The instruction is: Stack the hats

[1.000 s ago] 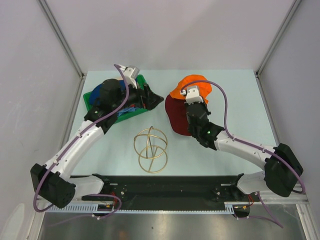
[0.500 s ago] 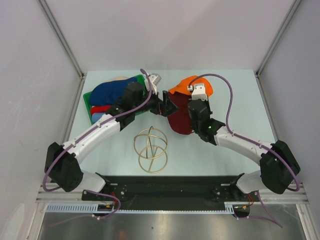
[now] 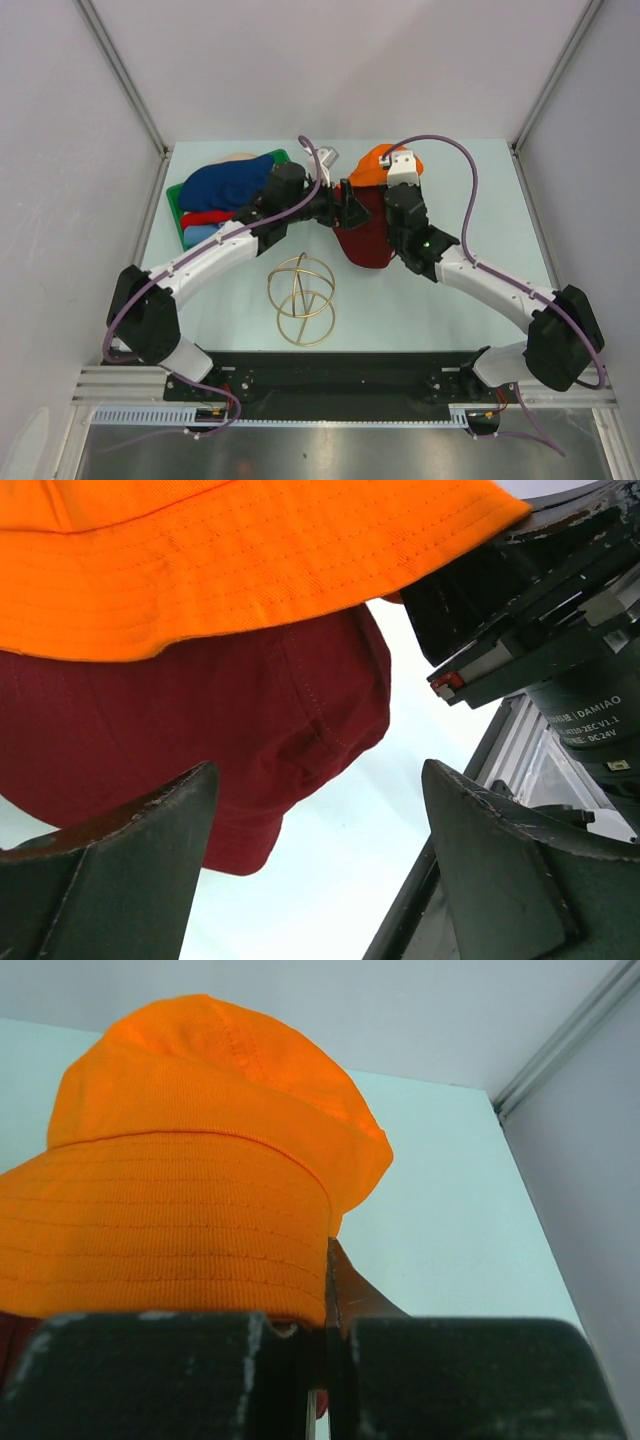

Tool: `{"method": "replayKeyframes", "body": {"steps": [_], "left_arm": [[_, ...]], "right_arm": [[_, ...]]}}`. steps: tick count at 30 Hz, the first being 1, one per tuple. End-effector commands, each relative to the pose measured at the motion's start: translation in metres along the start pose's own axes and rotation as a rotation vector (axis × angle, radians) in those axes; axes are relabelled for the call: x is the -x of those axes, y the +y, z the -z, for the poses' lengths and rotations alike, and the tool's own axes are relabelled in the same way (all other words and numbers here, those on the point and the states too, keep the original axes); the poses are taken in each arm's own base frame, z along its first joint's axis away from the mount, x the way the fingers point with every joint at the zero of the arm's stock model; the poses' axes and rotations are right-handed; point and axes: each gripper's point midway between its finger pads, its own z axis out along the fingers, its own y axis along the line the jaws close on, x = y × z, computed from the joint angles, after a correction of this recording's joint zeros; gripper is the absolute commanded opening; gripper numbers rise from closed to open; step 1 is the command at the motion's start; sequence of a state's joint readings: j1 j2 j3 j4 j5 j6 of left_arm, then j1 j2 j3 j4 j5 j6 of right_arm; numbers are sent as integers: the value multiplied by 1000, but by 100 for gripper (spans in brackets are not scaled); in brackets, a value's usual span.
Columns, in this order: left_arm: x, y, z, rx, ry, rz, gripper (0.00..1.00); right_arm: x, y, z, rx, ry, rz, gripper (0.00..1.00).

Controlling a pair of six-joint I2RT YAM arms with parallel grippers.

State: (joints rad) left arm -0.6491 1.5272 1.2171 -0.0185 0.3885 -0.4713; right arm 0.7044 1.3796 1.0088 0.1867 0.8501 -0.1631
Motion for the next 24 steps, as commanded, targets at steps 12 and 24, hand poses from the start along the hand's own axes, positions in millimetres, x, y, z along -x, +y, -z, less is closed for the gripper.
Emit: {"method": "replayKeyframes", "body": {"steps": [12,24], "left_arm": [[28,-37,-5,-156,-85,21,89],[23,-24,-24,-133,-68,38,92]], "right_arm": [[97,-47,-37,-131,-172,14,0],[143,-66,-56,-187,-232,15,0]]}}
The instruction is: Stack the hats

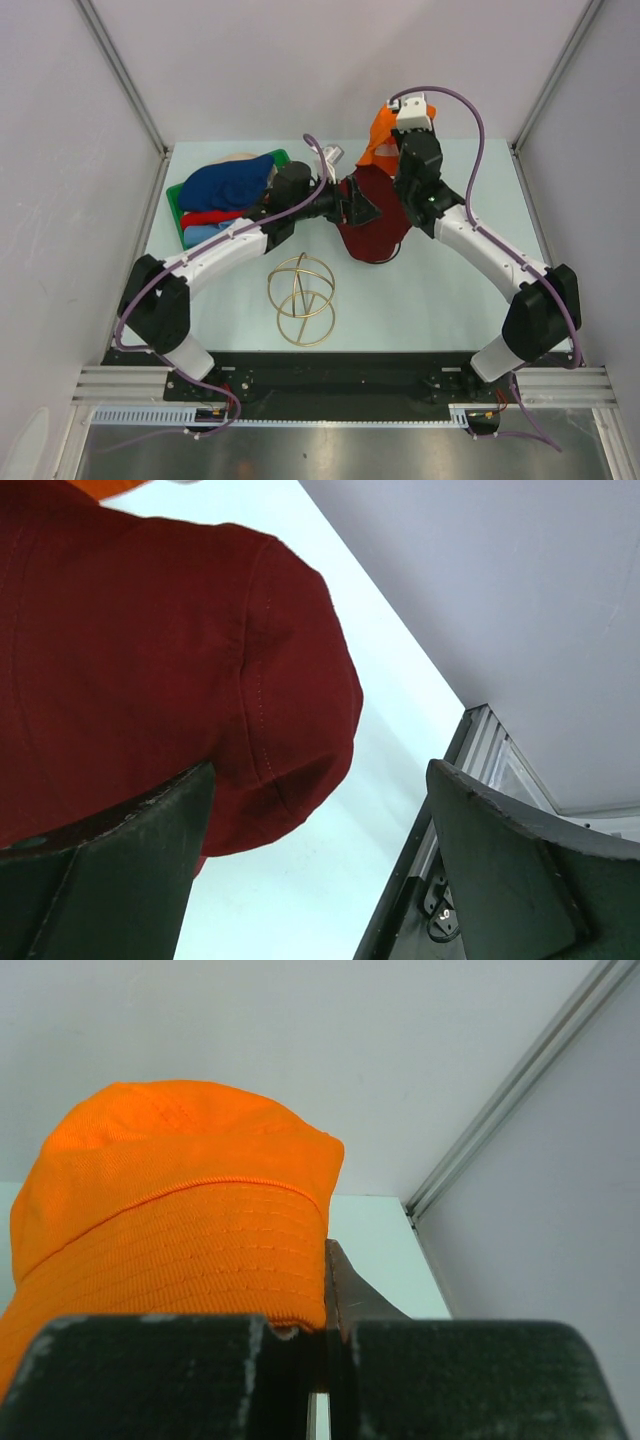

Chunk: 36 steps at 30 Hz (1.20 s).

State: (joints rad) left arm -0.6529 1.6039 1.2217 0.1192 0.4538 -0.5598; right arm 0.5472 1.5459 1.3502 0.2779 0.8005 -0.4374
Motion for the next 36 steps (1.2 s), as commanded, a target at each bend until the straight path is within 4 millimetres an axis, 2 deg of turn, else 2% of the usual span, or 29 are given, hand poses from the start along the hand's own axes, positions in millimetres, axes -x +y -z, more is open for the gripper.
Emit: {"method": "replayKeyframes", "body": {"steps": [1,2,6,7,8,10,12,14,15,17,19,20,22,23,26,27,30,36], "left_arm": [[21,-14,-5,-35,-53,-28,93],[23,-15,-4,-33,-57,-29,93],[33,-18,-2,-26,-80,-46,94],[33,-18,-2,-25,-79,-50,95],[34,-19,-2,-27,-80,-51,95],[34,-18,-5,-26,-73,-50,95],[34,-17,-6,-24,-72,-50,95],[36,-16,-5,-20,-78,-51,95],[36,-15,-6,-16,-80,-51,96],[38,-17,-5,-20,-86,-52,96],[41,-18,-5,-21,-90,-51,96],[42,-19,-3,-22,-95,-53,96],[41,-21,1,-30,-93,-45,96],[44,-23,5,-37,-106,-47,96],[40,-26,20,-51,-115,-45,94],[43,-33,27,-68,-124,-47,93],[40,-42,36,-99,-113,-51,88],[36,-48,50,-119,-115,-32,86]], "right_arm": [[43,-19,-2,-46,-84,-63,0],[47,-20,3,-39,-91,-70,0],[44,-17,25,-19,-90,-70,0],[32,-13,31,-16,-68,-53,0],[35,-15,39,-16,-75,-73,0],[19,-16,50,-35,-41,-61,0],[17,-20,64,-59,-38,-80,0],[6,-17,74,-56,-21,-93,0],[9,-21,82,-53,-23,-118,0],[-3,-15,93,-18,2,-115,0],[-5,-10,106,27,-3,-168,0],[-19,-5,110,48,21,-144,0],[-27,0,116,69,36,-177,0],[-41,5,119,82,60,-153,0],[-57,12,124,98,89,-147,0],[-62,15,125,106,98,-144,0],[-71,25,127,119,115,-138,0],[-86,44,133,143,147,-123,0]]}}
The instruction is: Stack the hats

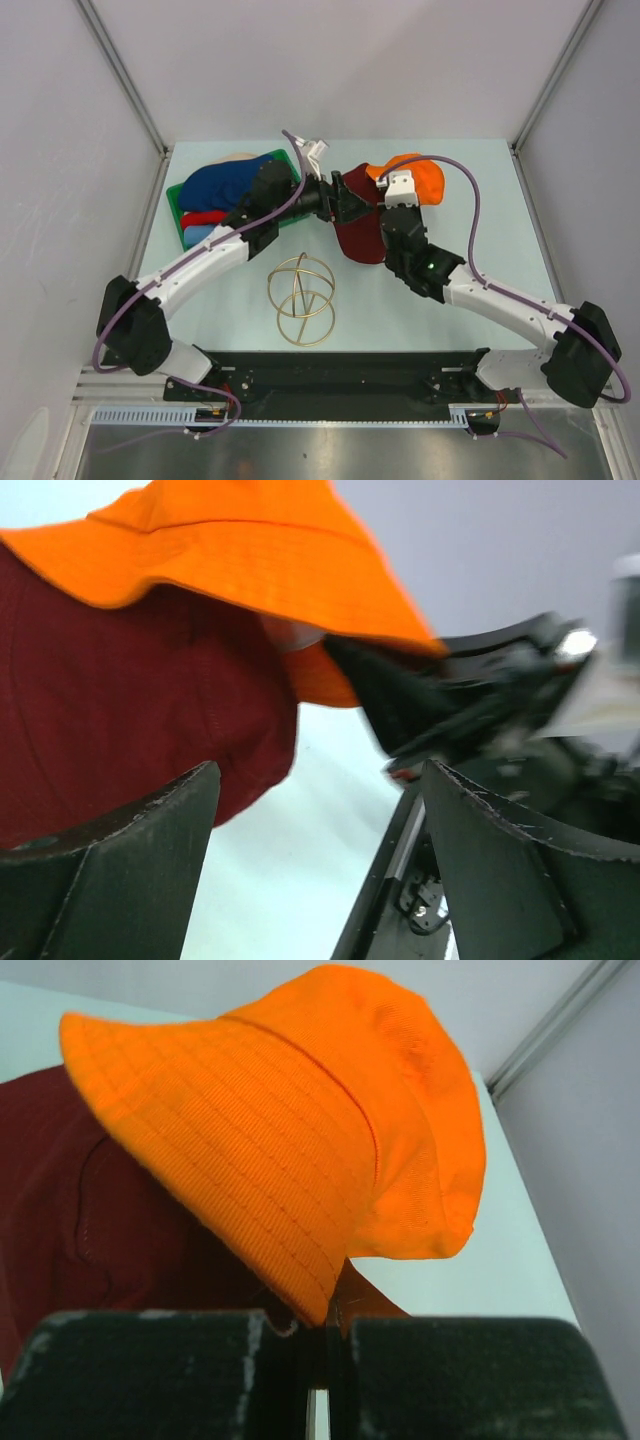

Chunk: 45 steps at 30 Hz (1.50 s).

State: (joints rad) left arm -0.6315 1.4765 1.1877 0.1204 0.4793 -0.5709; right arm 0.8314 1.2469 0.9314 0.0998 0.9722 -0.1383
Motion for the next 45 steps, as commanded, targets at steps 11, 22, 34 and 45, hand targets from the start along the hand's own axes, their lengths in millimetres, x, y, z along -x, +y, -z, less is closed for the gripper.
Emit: {"method": "replayKeyframes", "body": {"steps": [11,22,34,45], "left_arm": [[19,-34,6,-174,-104,140,92],[32,-26,-22,-176,-141,211,92],[33,-22,-49,-138,-111,228,74],[27,-20,-55,-135,-70,241,13]], "right_arm": [[-19,23,7,20,19,-74,0],[-23,28,11,33,8,-73,0],[-14,31,21,71,-31,-68,0],[-14,35,21,86,-36,-56,0]]}}
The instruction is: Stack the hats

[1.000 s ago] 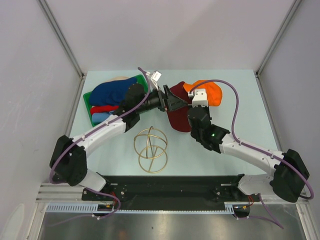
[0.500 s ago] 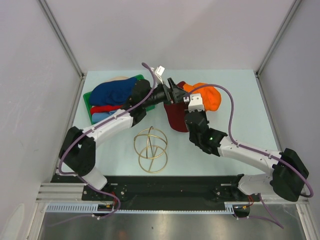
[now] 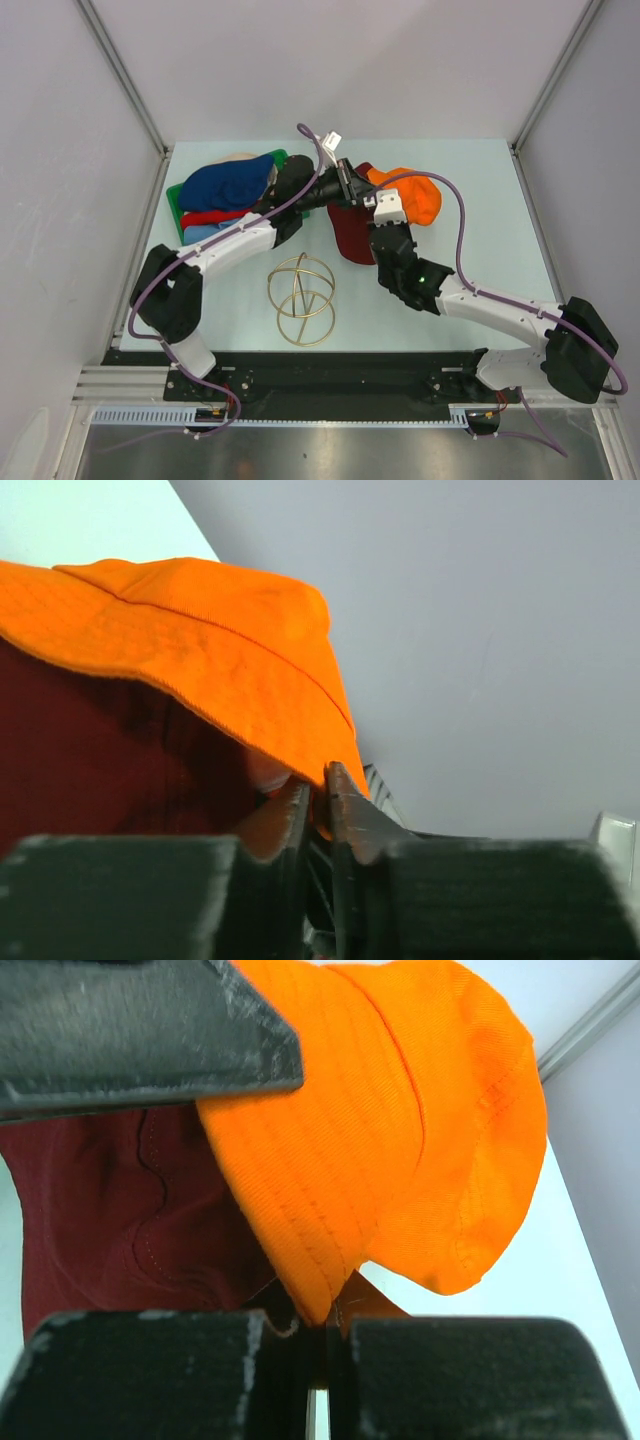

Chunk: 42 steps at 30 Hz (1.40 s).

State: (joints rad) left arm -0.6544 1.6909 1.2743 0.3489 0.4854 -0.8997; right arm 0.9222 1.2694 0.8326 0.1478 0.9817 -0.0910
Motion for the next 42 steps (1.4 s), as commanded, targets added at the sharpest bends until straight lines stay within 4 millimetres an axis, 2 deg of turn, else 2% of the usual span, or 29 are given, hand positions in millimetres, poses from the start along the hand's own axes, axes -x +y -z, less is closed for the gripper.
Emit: {"method": "replayKeyframes", "body": {"steps": [1,2,4,6,7,8,9,11,12,13,17,19,20,21,22,24,27,28,29,32,34,39,42], "left_arm": [[12,-24,-1,-55,-5,-50,5],[14,-26,-1,-55,-4,-62,0],[16,-26,5,-51,5,-93,0],[17,-22,12,-42,10,-108,0],[21,-14,17,-25,11,-120,0],[18,-12,23,-28,30,-127,0],[20,-3,28,-5,39,-123,0],[16,5,34,0,63,-142,0],[14,9,38,9,79,-141,0],[11,14,40,18,89,-157,0],[8,22,50,41,94,-176,0],[10,28,56,49,79,-165,0],[11,28,57,48,74,-165,0],[15,27,60,45,62,-168,1],[15,30,60,51,61,-165,0],[17,32,62,56,56,-162,0],[23,30,66,51,37,-157,0],[26,30,67,52,31,-158,0],[28,30,68,54,24,-158,0],[30,27,69,51,24,-162,0],[30,27,70,53,25,-163,0],[33,28,70,59,24,-167,0],[36,27,70,64,18,-174,0]], "right_arm": [[22,-1,4,3,-58,-81,0],[23,-2,5,-6,-57,-83,0],[27,-9,6,-29,-50,-74,2],[32,-17,10,-26,-41,-56,26],[37,-17,12,-3,-44,-58,41],[48,-20,16,17,-54,-70,69],[51,-25,23,48,-46,-57,79],[66,-20,34,151,-63,-73,93],[72,-25,43,195,-73,-80,96],[75,-18,50,271,-80,-80,100],[101,-35,69,319,-103,-143,99],[107,-48,65,294,-79,-183,100],[103,-50,64,302,-53,-162,100],[111,-53,63,306,-55,-193,100],[109,-52,59,334,-46,-203,100],[101,-55,51,333,-16,-223,100],[77,-66,28,317,62,-271,100],[66,-62,24,344,90,-277,99],[57,-70,15,326,115,-293,100],[38,-71,5,332,159,-307,100],[27,-68,4,351,177,-304,99],[19,-60,6,410,177,-334,96],[9,-56,6,420,201,-348,88]]}}
